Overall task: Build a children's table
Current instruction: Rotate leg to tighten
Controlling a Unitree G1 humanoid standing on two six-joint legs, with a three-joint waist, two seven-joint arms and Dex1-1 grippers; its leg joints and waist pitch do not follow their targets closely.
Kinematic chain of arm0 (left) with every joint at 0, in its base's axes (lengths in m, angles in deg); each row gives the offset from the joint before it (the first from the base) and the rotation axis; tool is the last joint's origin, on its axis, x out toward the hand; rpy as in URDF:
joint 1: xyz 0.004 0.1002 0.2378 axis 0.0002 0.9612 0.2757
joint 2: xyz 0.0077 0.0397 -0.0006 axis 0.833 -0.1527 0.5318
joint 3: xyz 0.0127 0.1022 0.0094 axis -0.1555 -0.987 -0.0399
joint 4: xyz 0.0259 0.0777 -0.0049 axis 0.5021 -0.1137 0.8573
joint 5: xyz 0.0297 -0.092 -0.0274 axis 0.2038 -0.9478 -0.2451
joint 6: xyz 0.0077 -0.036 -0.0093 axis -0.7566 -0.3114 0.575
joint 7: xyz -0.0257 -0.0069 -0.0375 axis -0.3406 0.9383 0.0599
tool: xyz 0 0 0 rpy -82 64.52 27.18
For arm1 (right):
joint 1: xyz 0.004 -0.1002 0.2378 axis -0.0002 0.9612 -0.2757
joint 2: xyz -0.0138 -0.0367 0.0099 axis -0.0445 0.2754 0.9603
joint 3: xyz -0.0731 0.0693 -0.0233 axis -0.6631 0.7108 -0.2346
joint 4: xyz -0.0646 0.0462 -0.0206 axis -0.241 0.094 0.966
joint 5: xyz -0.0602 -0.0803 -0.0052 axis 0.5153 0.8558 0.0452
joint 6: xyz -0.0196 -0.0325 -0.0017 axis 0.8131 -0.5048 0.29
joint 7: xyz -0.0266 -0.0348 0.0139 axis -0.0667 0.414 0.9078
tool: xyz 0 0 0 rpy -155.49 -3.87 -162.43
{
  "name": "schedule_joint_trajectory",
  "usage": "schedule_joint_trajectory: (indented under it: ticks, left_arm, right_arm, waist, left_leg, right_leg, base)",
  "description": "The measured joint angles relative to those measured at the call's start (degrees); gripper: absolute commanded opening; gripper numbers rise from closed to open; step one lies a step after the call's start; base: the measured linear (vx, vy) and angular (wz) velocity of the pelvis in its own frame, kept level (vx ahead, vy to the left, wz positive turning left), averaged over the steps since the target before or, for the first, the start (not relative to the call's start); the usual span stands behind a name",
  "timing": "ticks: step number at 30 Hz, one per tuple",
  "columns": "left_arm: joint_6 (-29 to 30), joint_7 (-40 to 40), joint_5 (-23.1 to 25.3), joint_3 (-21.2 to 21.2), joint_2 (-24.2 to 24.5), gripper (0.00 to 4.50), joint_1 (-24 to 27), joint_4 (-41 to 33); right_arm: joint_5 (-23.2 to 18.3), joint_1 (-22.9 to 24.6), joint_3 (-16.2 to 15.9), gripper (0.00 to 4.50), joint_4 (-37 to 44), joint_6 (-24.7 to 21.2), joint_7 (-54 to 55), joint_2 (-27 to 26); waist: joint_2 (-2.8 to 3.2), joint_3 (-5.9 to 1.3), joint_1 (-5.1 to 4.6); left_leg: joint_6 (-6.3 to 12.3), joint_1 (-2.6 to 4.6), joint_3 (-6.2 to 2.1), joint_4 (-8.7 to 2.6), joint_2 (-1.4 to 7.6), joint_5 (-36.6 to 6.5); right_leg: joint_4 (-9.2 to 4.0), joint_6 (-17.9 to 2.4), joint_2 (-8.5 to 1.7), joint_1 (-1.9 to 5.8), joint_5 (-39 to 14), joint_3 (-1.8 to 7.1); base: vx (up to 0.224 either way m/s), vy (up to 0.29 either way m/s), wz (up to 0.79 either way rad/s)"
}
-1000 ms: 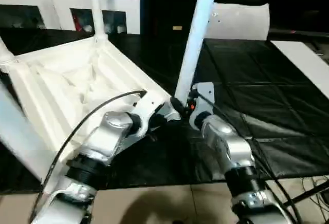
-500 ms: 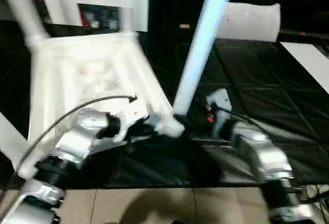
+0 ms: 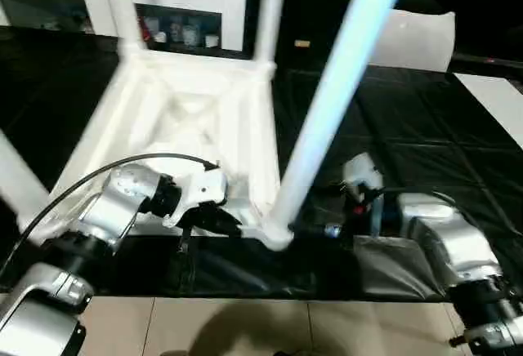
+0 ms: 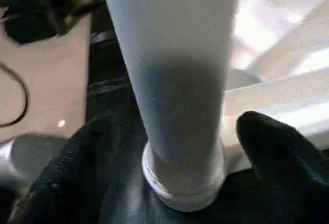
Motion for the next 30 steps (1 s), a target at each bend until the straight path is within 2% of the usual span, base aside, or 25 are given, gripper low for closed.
schedule_joint_trajectory:
  ticks: [7, 9, 13, 17, 18, 23, 27, 30]
  left_arm:
    - [-2.5, -1.6, 0.5, -0.5, -0.8, 0.0, -1.2, 2.2]
    - [-2.8, -1.7, 0.5, -0.8, -0.8, 0.0, -1.3, 2.2]
    - [-3.4, -2.0, 0.6, -0.9, -0.9, 0.0, -1.6, 2.8]
    - [-4.3, -2.7, 0.6, -0.9, -1.1, 0.0, -1.9, 3.7]
    - [-4.4, -2.7, 0.6, -0.9, -1.1, 0.0, -1.9, 3.9]
    - [-4.5, -3.1, 0.6, -0.9, -1.3, 0.0, -2.0, 4.3]
    - [-1.5, -0.9, 0.6, 0.2, -1.9, 0.0, -1.8, 4.1]
    - [1.4, 4.3, 1.8, 1.7, -3.3, 0.0, -1.7, 4.5]
  right_arm:
    - [0.7, -2.1, -2.3, 3.13, -4.3, 1.9, -2.5, -1.3]
    - [0.8, -2.2, -2.7, 3.08, -5.2, 2.4, -2.5, -1.7]
    - [0.9, -3.5, -2.8, 2.68, -6.5, 2.6, -3.6, -1.9]
    - [1.0, -3.6, -2.8, 2.46, -7.0, 2.9, -3.8, -2.0]
    - [1.0, -3.6, -2.9, 2.24, -7.0, 3.1, -3.8, -2.0]
    - [1.0, -3.6, -3.1, 2.05, -7.2, 3.3, -4.0, -2.0]
    - [1.0, -0.9, -2.0, 2.01, -3.9, 0.7, 0.6, -3.6]
    - [2.2, 0.3, 0.0, 2.0, -2.2, -2.6, 7.9, -5.5]
  waist:
    - [-0.22, -0.02, 0.05]
    - [-0.25, 0.0, 0.05]
    - [-0.29, -0.01, 0.06]
    - [-0.31, -0.02, 0.12]
    - [-0.31, -0.02, 0.12]
    - [-0.31, -0.02, 0.12]
    - [-0.3, -0.03, 0.11]
    - [-0.3, -0.02, -0.24]
  left_leg:
    - [0.02, 0.02, 0.02, 0.12, 0.06, 0.0]
    - [0.02, 0.0, 0.03, 0.14, 0.06, 0.0]
    - [0.02, 0.03, 0.04, 0.13, 0.07, 0.0]
    - [0.02, 0.03, 0.05, 0.14, 0.08, 0.0]
    - [0.02, 0.03, 0.05, 0.15, 0.08, 0.0]
    - [0.01, 0.12, 0.05, 0.18, 0.08, 0.0]
    - [0.0, 0.26, 0.11, 0.21, 0.13, 0.0]
    - [-0.06, 0.62, 0.18, 0.34, 0.2, 0.0]
  right_leg:
    - [0.04, 0.0, 0.01, 0.05, 0.0, 0.0]
    - [0.04, 0.0, 0.0, 0.05, 0.0, 0.0]
    - [0.09, 0.0, 0.01, 0.04, 0.0, 0.0]
    - [0.08, 0.0, 0.01, 0.06, 0.0, 0.0]
    - [0.09, 0.0, 0.01, 0.06, 0.0, 0.0]
    - [0.1, -0.1, 0.01, 0.15, 0.0, 0.0]
    - [0.09, 0.0, 0.0, 0.31, 0.0, 0.0]
    - [0.08, 0.2, 0.02, 0.64, -0.1, 0.0]
  base:
    - [0.0, 0.0, 0.0]
    - [0.0, 0.0, 0.0]
    - [0.0, 0.0, 0.0]
    - [0.0, 0.0, 0.0]
    - [0.0, 0.0, 0.0]
    - [0.0, 0.0, 0.0]
    - [0.0, 0.0, 0.0]
    - [0.0, 0.0, 0.0]
